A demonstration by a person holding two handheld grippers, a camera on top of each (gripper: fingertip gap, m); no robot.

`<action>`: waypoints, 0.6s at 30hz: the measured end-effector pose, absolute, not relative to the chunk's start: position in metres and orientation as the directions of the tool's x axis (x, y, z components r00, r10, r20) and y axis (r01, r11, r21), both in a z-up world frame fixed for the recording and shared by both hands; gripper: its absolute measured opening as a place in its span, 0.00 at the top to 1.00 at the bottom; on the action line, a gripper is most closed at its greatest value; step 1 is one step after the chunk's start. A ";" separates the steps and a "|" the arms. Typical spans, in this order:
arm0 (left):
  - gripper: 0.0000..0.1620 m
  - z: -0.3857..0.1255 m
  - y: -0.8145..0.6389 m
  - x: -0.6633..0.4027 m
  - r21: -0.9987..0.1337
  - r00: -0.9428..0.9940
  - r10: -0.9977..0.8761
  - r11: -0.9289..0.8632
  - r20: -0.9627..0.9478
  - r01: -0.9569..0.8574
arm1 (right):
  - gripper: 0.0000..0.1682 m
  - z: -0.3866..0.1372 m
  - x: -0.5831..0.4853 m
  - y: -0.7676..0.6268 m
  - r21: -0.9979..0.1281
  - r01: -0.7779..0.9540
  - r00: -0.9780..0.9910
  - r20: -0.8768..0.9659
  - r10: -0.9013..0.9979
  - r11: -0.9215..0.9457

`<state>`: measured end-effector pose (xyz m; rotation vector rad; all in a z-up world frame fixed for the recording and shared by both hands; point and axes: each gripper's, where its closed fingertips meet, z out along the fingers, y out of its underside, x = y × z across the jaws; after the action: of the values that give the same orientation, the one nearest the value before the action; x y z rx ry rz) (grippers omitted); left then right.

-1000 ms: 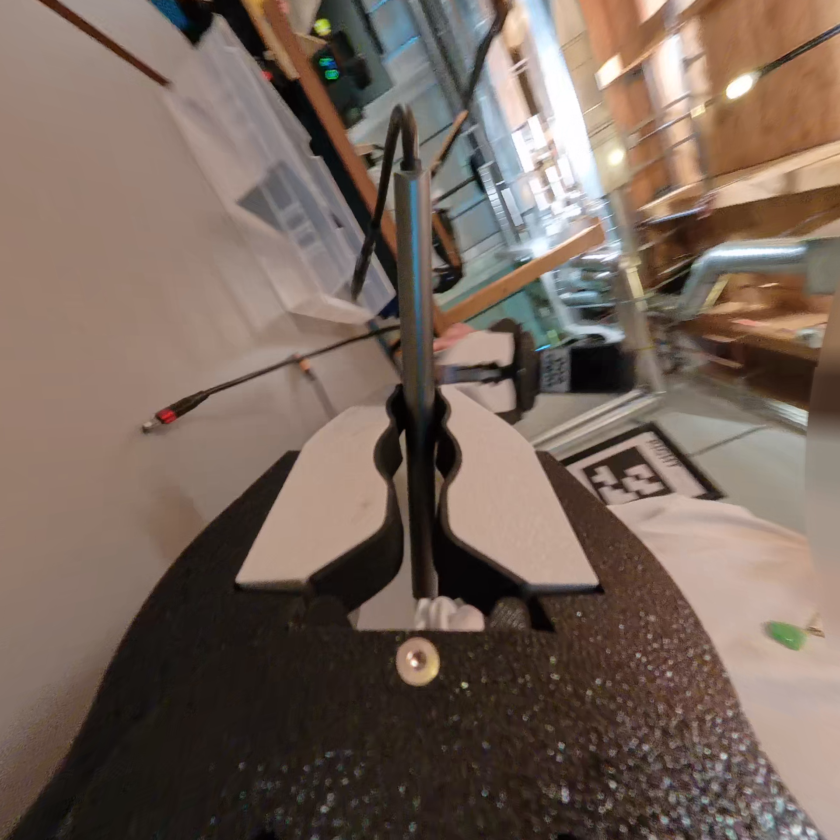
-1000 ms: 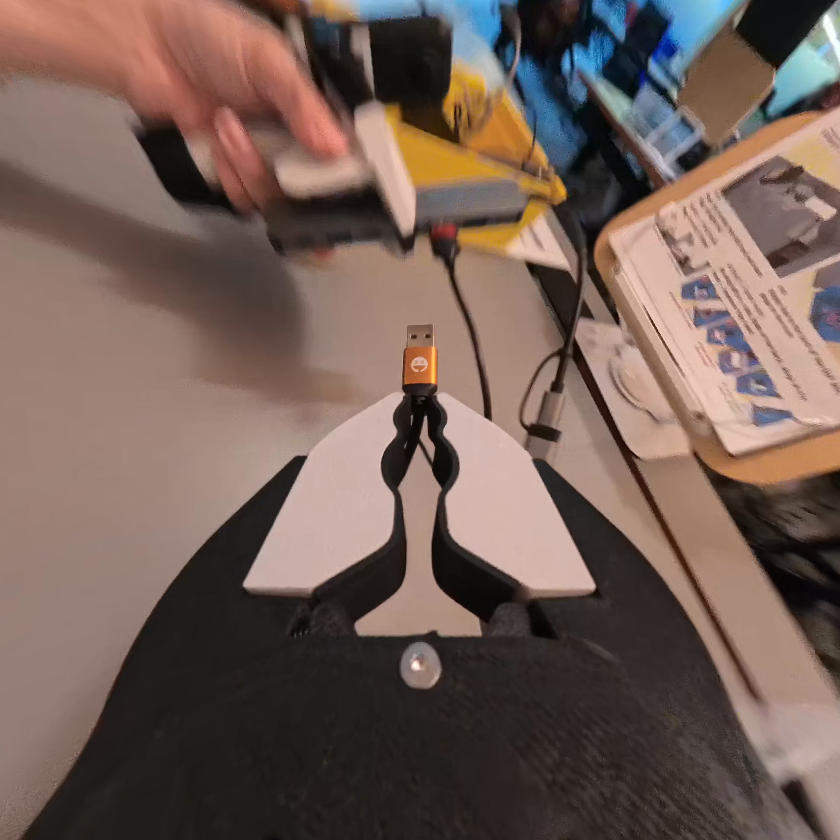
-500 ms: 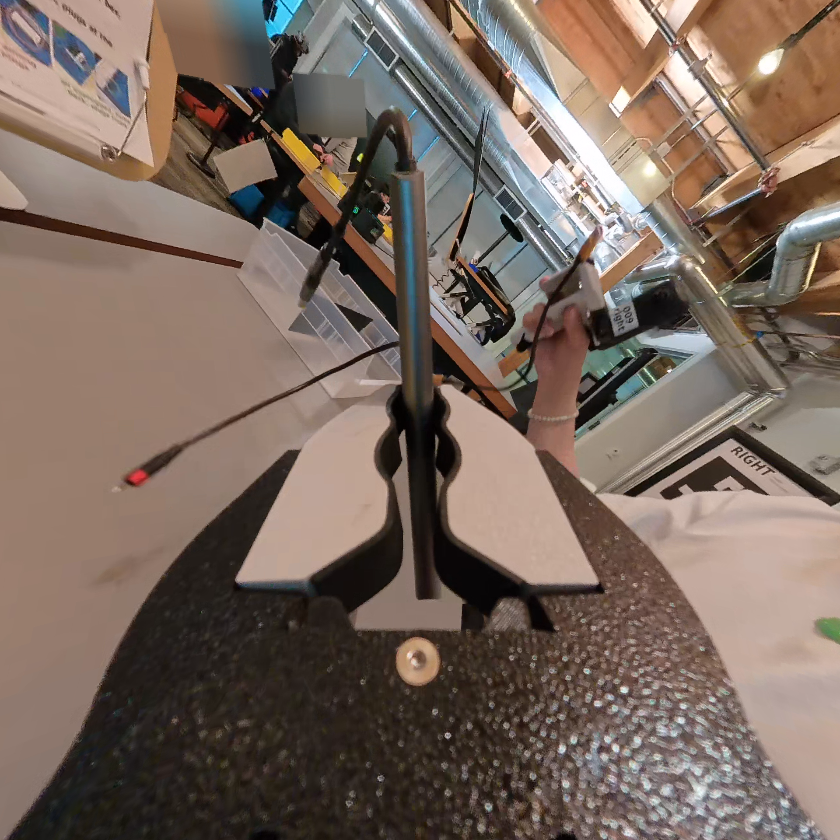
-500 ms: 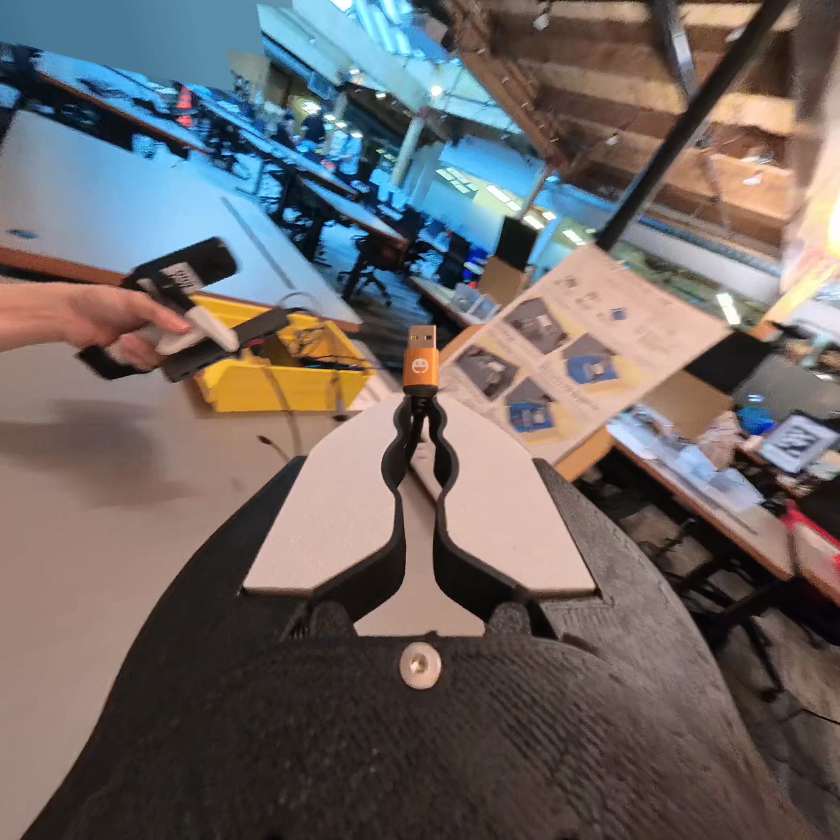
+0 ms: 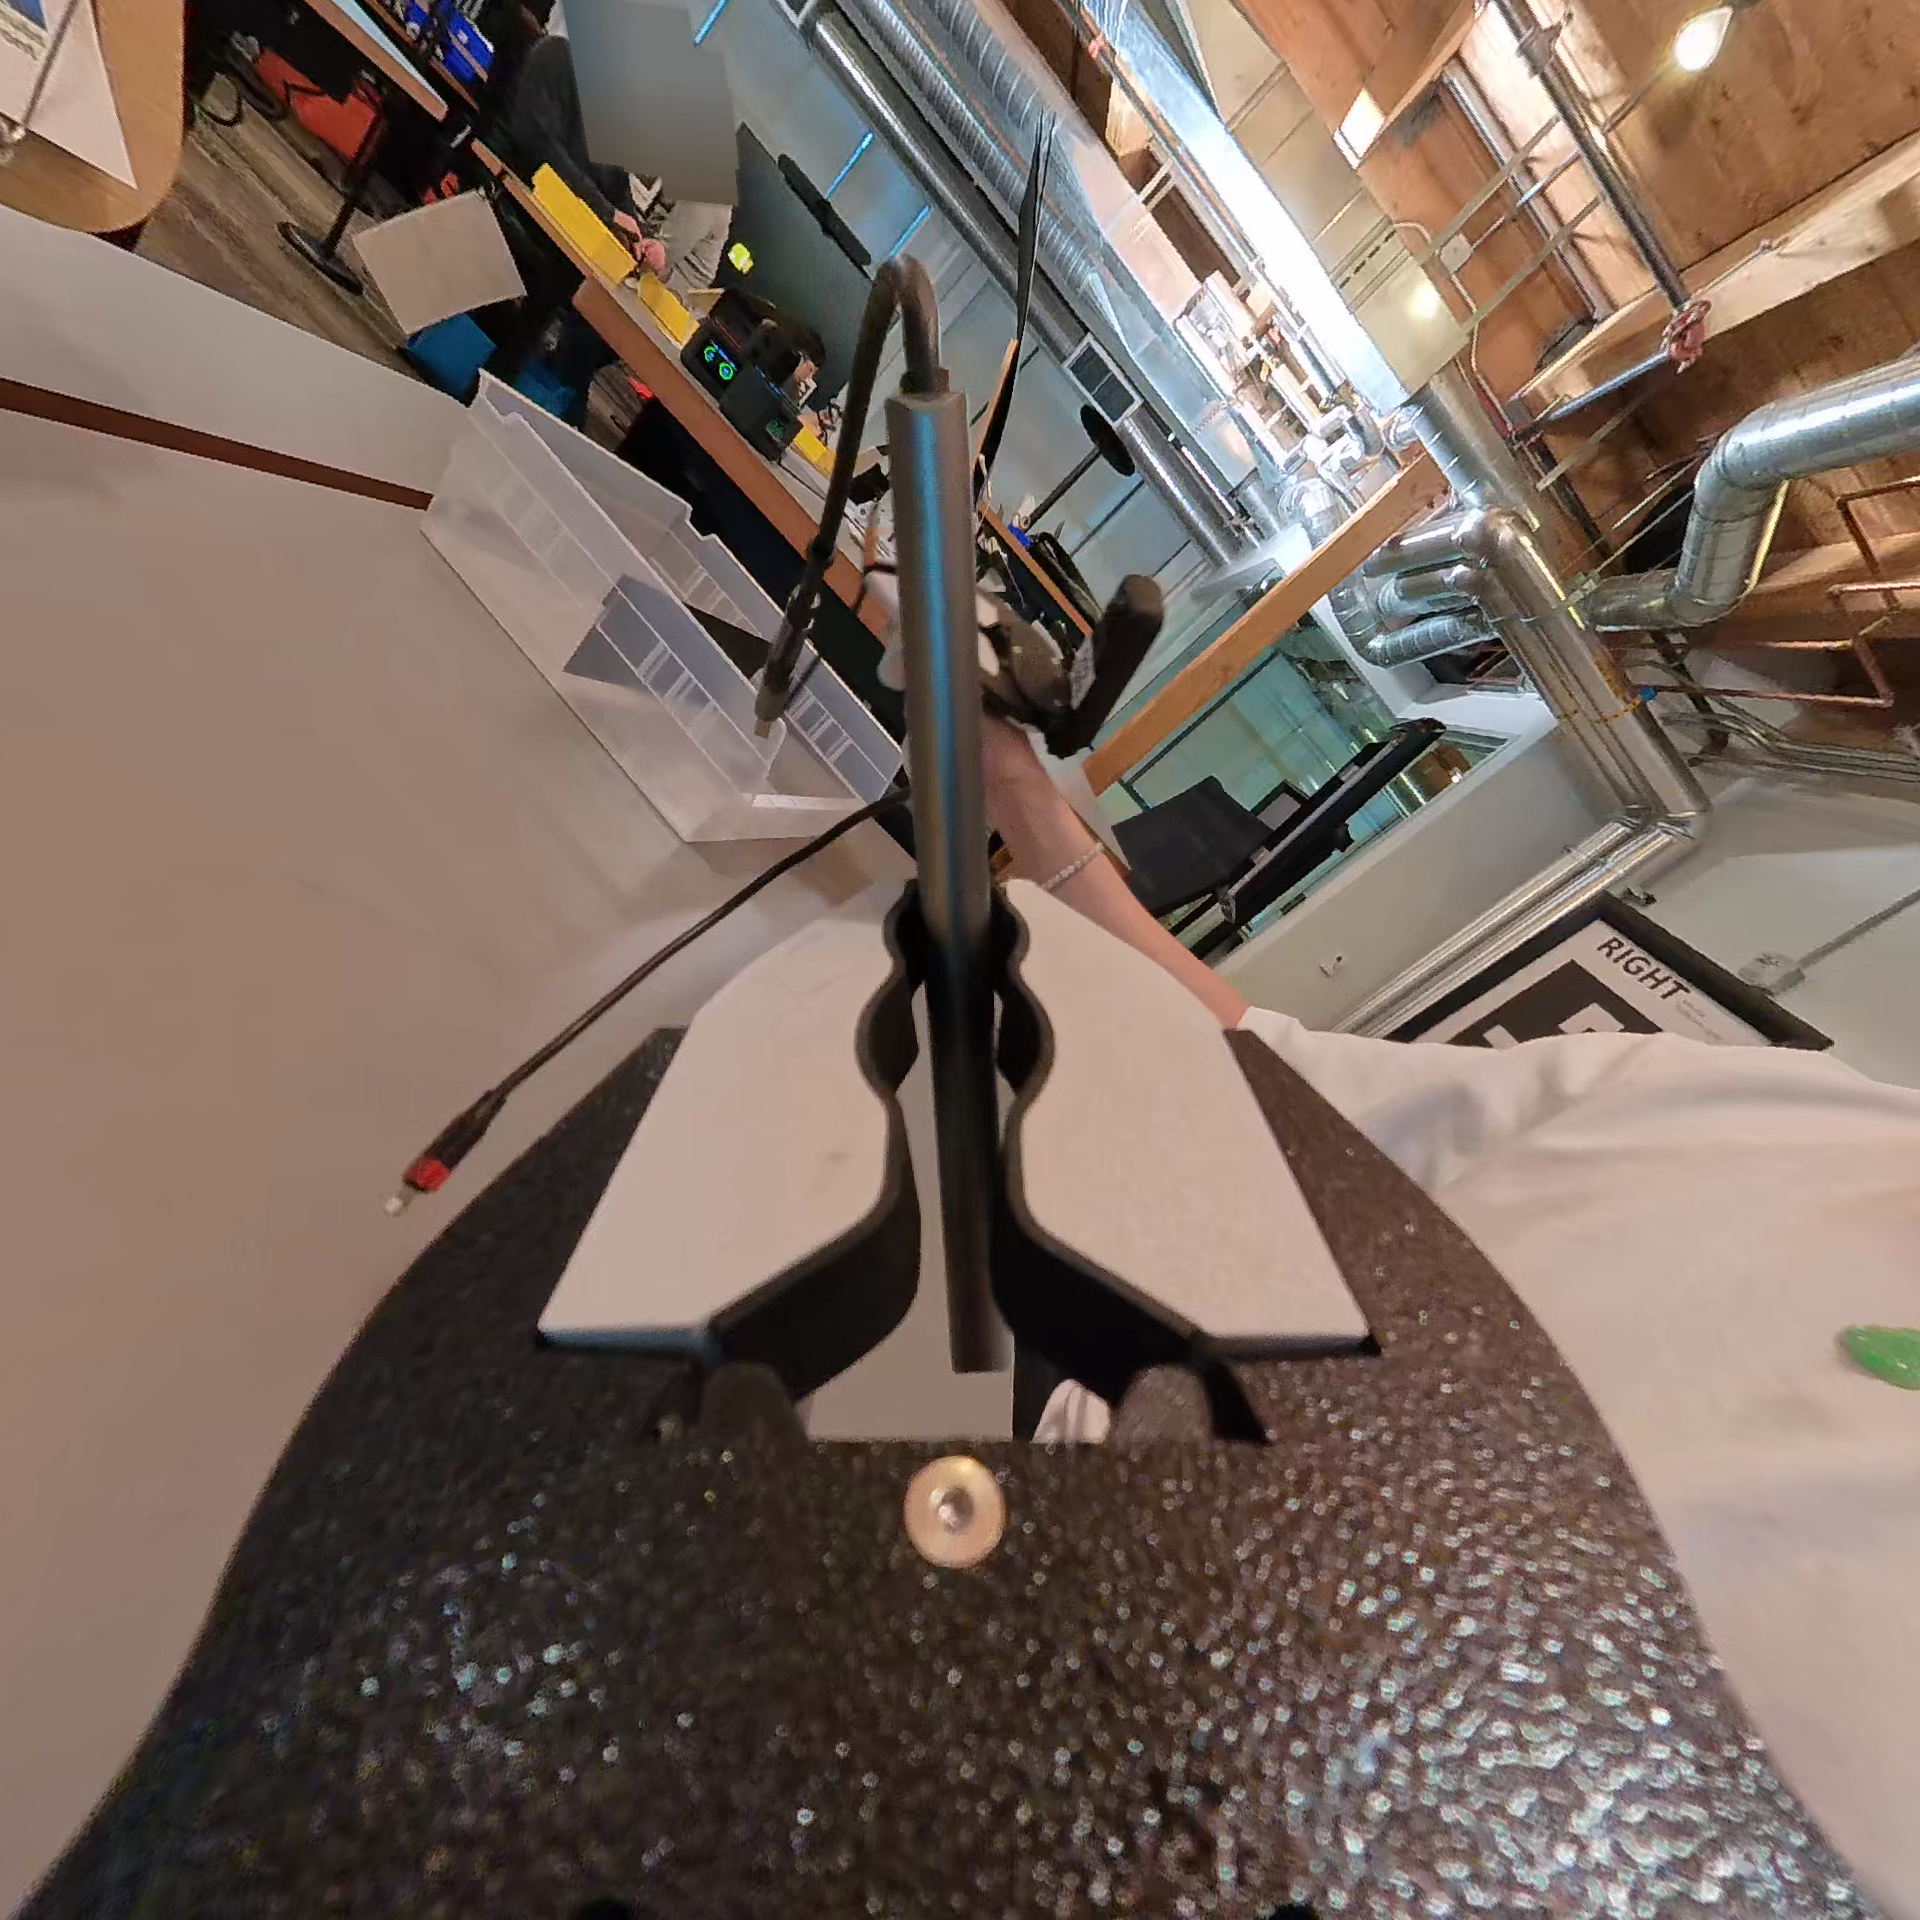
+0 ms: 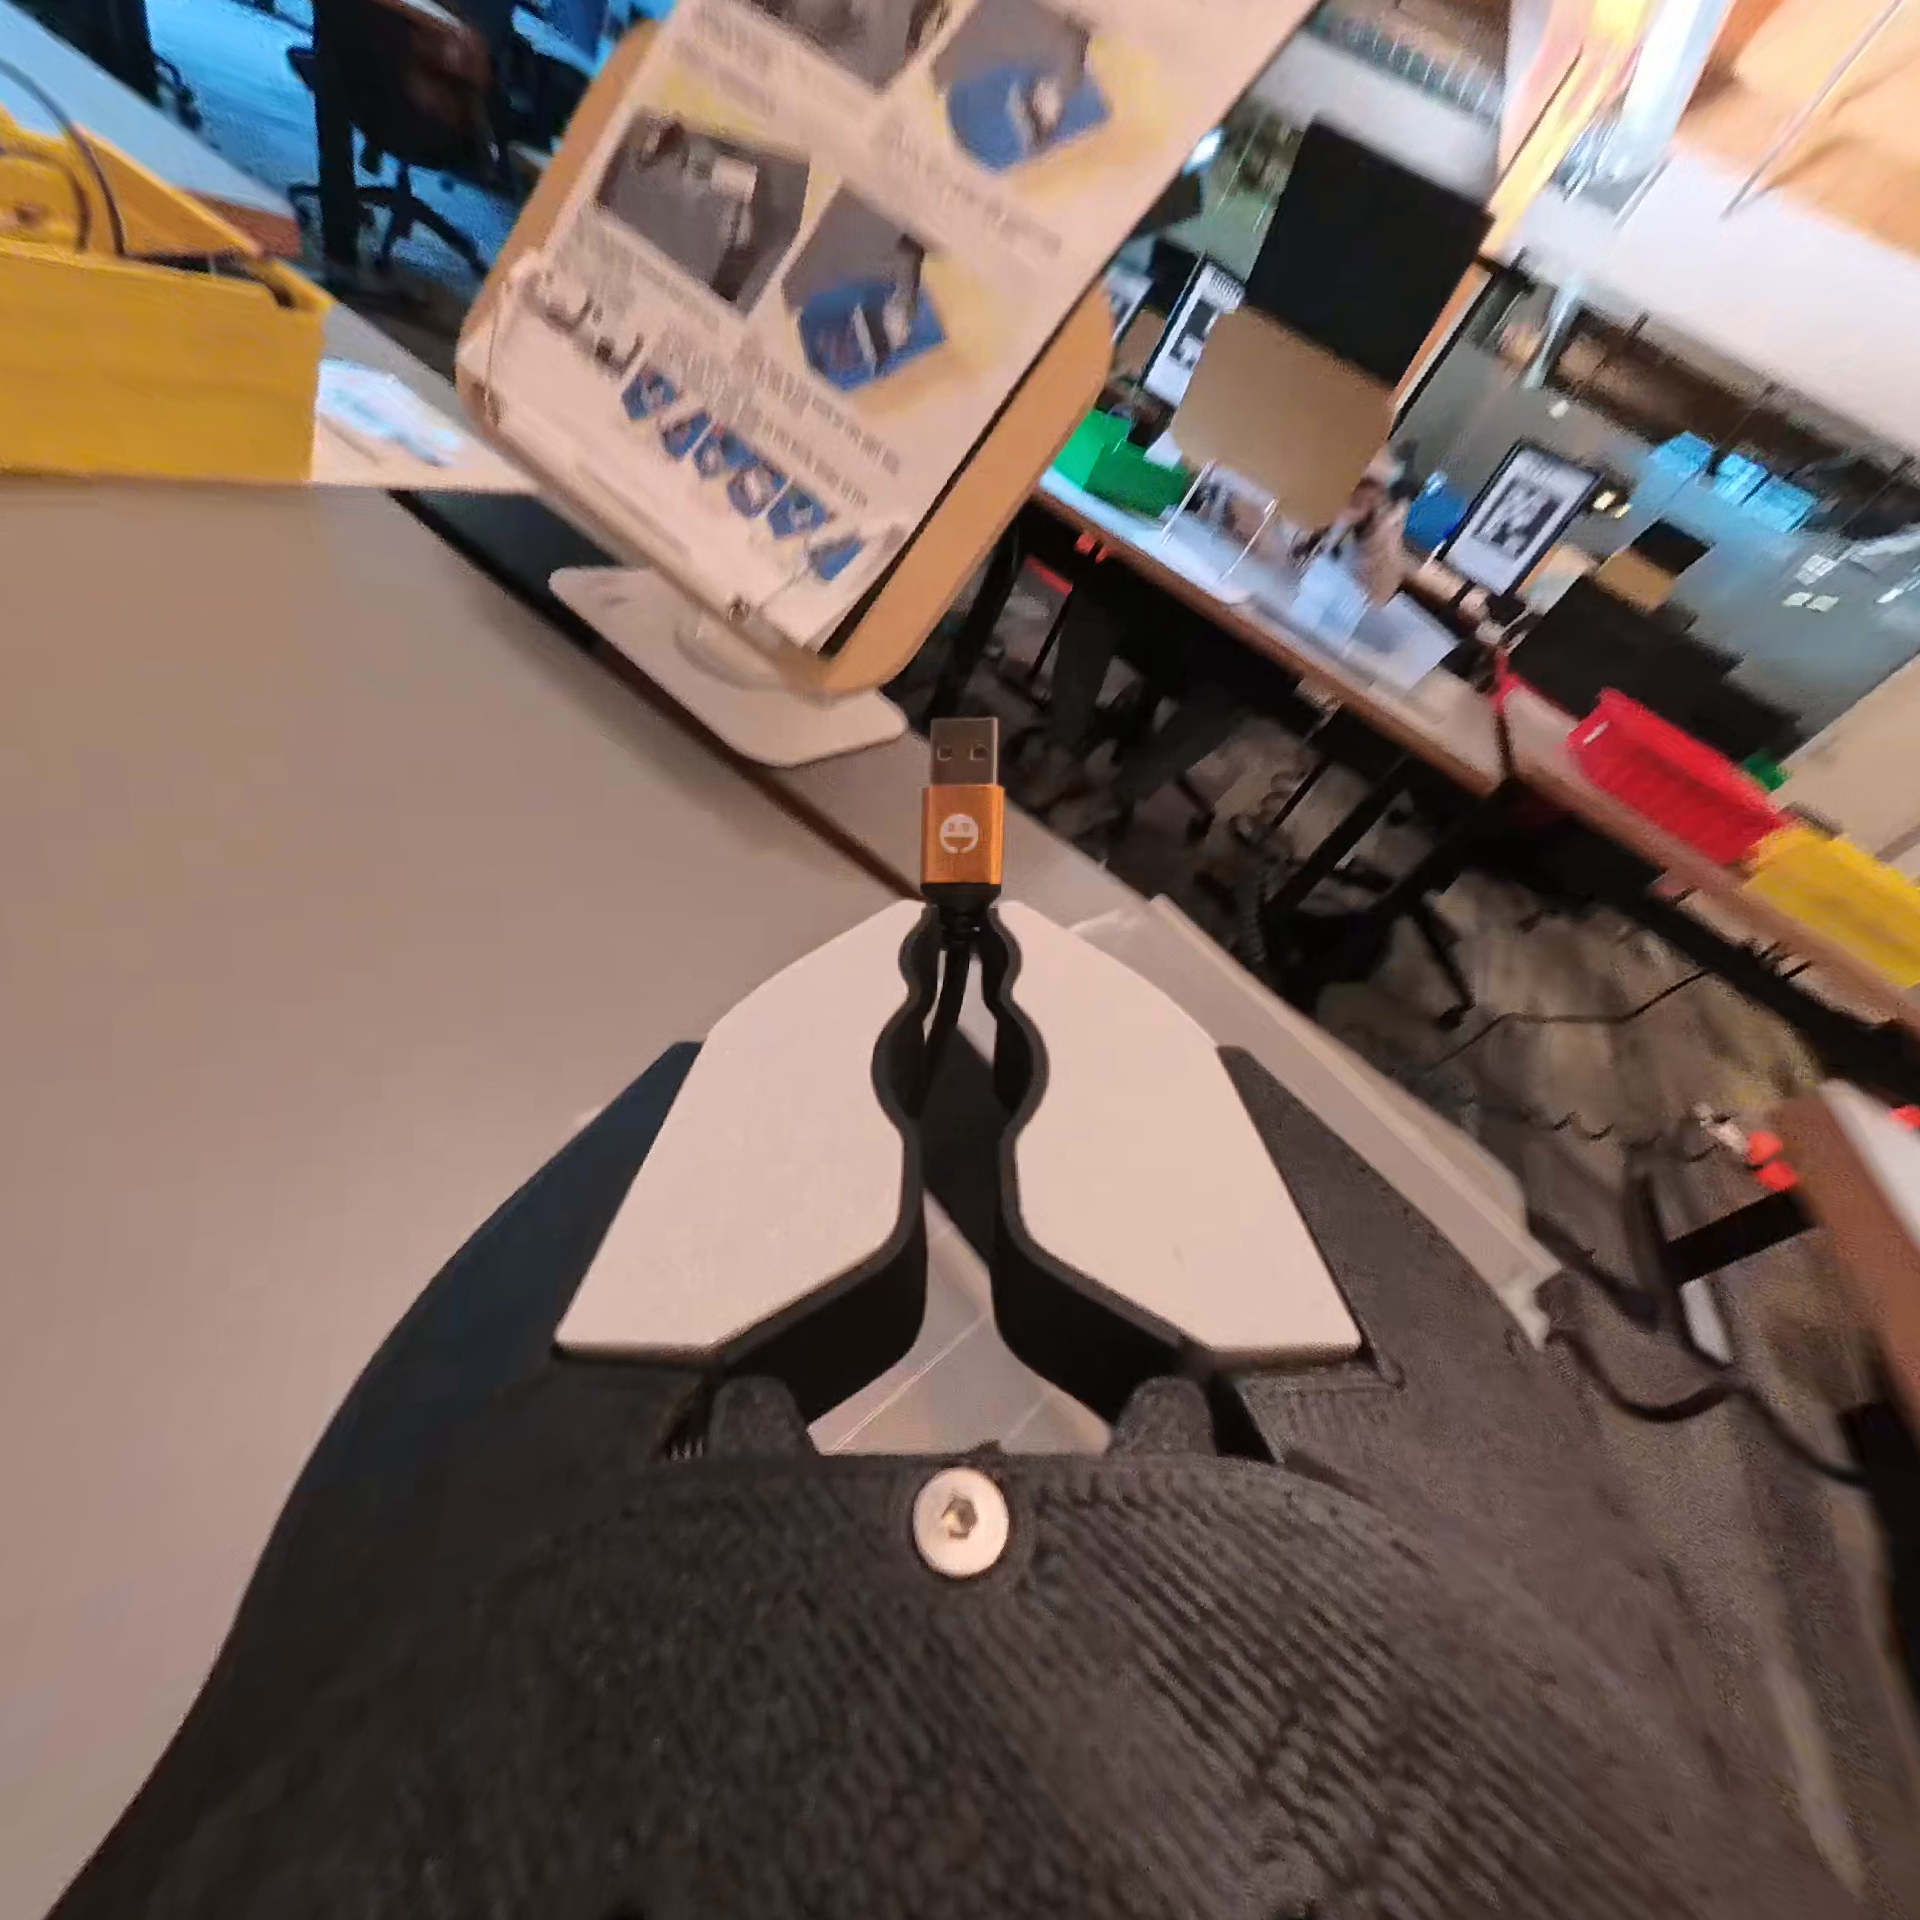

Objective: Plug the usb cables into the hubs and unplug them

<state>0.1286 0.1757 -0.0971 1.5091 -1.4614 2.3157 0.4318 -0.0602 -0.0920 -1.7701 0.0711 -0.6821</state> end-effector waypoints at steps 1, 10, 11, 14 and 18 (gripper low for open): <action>0.94 -0.097 0.174 0.129 -0.687 -0.535 -0.442 -0.558 0.720 -0.465 | 0.96 -0.108 0.433 -0.058 -0.904 0.262 0.844 0.384 -0.374 -0.338; 0.94 -0.107 0.162 0.134 -0.635 -0.501 -0.401 -0.588 0.767 -0.502 | 0.48 -0.121 0.366 -0.017 -0.914 0.009 0.962 0.119 -0.247 -0.405; 0.94 -0.110 0.160 0.137 -0.611 -0.487 -0.382 -0.600 0.786 -0.515 | 0.48 -0.108 0.334 0.000 -0.925 0.067 0.977 0.136 -0.162 -0.375; 0.94 -0.118 0.149 0.146 -0.515 -0.460 -0.272 -0.646 0.845 -0.563 | 0.60 -0.086 0.229 0.048 -0.935 0.271 0.961 0.250 0.116 -0.229; 0.94 -0.133 0.127 0.155 -0.416 -0.412 -0.169 -0.647 0.896 -0.639 | 0.73 -0.099 0.168 0.095 -0.916 0.366 0.922 0.334 0.196 -0.162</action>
<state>0.1550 0.1269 -0.1329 1.4848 -1.1138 2.1296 0.1679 0.0950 -0.0988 -1.7455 -0.4255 -0.1577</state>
